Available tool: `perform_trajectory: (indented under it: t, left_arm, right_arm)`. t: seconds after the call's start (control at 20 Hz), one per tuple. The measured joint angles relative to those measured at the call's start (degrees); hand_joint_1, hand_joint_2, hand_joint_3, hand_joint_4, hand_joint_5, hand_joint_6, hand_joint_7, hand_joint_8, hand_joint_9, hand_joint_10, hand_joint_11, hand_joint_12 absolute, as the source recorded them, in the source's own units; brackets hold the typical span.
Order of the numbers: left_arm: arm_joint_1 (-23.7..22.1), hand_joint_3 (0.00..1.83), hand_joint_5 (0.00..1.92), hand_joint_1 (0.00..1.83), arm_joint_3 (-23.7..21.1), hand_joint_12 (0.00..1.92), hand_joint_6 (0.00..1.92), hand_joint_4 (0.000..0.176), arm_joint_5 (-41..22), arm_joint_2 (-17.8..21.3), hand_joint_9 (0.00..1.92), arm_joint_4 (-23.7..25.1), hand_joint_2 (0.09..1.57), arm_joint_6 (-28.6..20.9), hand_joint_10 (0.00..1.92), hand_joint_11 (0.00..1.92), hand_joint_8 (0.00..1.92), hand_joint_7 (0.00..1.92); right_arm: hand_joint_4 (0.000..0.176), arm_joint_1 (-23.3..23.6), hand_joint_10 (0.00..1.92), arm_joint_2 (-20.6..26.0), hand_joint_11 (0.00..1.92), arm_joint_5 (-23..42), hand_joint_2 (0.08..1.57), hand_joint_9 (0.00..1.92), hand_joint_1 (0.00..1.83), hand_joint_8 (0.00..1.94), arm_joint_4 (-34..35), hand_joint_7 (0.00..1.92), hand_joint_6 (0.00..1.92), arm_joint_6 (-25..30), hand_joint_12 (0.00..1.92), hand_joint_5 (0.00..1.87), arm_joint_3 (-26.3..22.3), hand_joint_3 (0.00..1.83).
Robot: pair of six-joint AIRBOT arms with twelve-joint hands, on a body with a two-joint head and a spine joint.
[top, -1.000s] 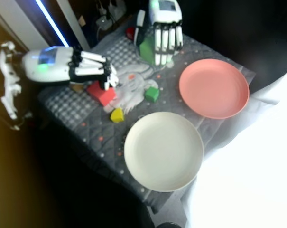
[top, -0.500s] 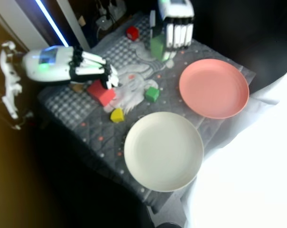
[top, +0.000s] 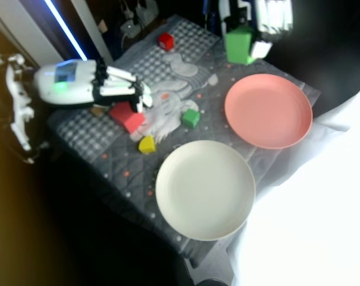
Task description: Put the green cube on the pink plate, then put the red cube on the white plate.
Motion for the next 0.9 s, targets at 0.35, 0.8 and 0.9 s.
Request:
perform_trajectory:
  t: [0.35,0.8,0.9]
  left_arm:
    - [-3.72,0.0,0.74,1.22,9.53,1.82,1.15,0.0,10.75,-6.91,0.8,-3.34,1.23,-0.04,1.49,0.76,1.49,0.83]
    - [-4.11,0.0,0.51,1.04,16.83,1.72,0.95,0.0,17.99,-12.81,0.37,-8.35,1.12,0.0,1.11,0.15,0.97,0.51]
    - [-4.11,0.0,0.43,1.0,16.92,1.42,0.66,0.0,18.38,-12.9,0.24,-9.14,1.03,0.0,0.75,0.03,0.54,0.42]
  right_arm:
    - [0.0,0.0,0.85,-0.79,0.0,0.02,0.83,0.23,0.85,0.32,-0.07,0.52,0.55,0.0,1.6,0.39,0.5,0.05]
    - [0.0,0.0,0.93,-1.05,0.0,0.02,0.81,0.26,0.88,0.37,0.02,0.53,0.55,0.04,1.74,0.42,0.76,0.06]
    - [0.0,0.0,0.92,-1.07,0.0,-0.02,0.82,0.26,0.85,0.36,0.0,0.53,0.54,0.04,1.7,0.41,0.76,0.06]
